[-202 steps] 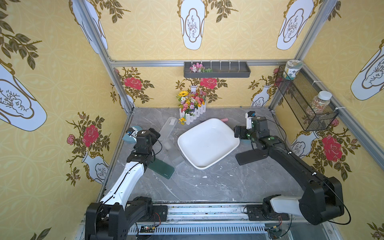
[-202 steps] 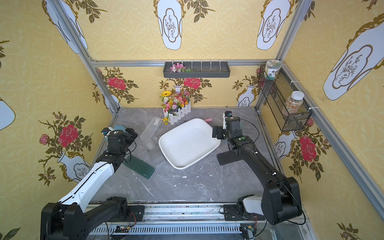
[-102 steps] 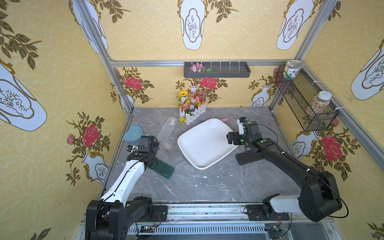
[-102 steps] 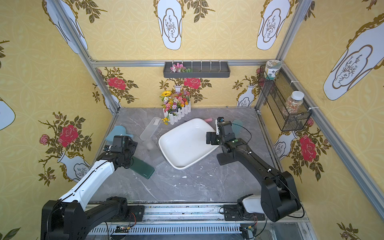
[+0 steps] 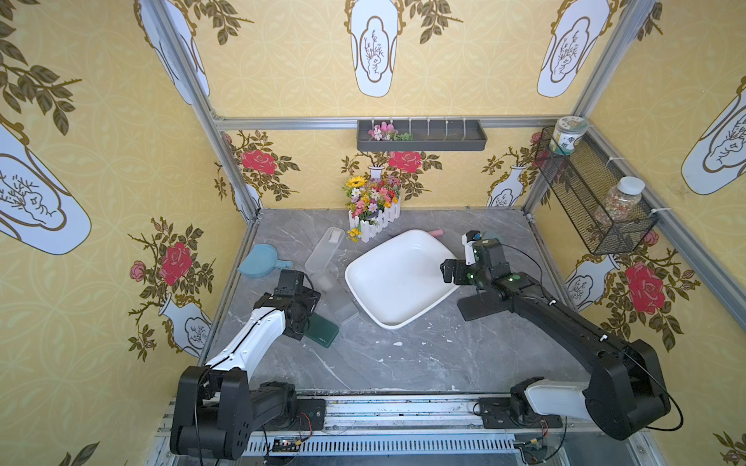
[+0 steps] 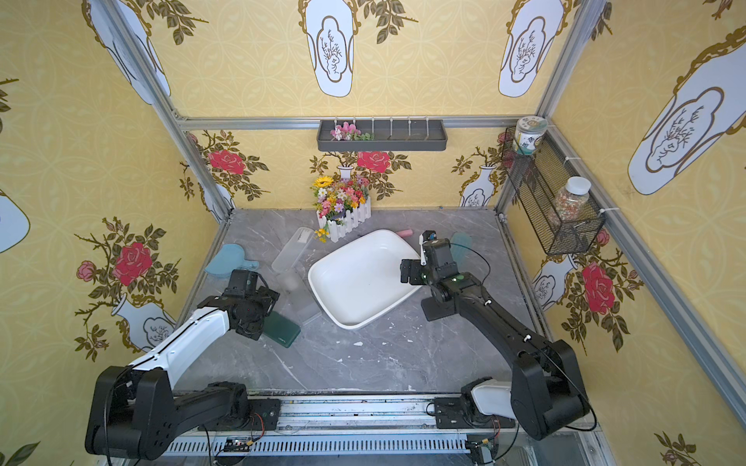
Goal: Put the pencil case into the storage box
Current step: Pick up the pencil case from the center of the board.
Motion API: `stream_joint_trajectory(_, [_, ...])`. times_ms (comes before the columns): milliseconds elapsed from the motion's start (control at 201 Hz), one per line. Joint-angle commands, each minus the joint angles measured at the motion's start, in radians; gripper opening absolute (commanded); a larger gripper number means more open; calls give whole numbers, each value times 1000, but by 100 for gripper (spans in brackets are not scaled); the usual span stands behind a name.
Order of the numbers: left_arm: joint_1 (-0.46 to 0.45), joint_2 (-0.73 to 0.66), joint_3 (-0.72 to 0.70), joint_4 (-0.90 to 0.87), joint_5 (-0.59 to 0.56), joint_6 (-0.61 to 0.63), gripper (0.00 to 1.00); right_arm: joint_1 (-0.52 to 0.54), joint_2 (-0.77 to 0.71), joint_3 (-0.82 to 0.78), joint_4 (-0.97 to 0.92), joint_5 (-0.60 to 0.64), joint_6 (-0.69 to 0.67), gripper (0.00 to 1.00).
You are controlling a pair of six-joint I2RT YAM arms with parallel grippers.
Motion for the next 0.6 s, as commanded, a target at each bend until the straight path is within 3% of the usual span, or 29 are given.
stream_joint_trajectory(0, [2, 17, -30, -36, 59, 13, 100, 1, -4, -2, -1, -12, 6, 97])
stream_joint_trajectory(254, [3, 51, 5, -91, 63, 17, 100, 2, 6, -19, 9, -22, 8, 97])
stream_joint_trajectory(408, [4, -7, 52, -195, 2, 30, 100, 1, -8, -42, 27, -21, 11, 97])
stream_joint_trajectory(598, [4, -61, 73, -283, 24, 25, 100, 1, 15, -31, 33, -42, 8, 97])
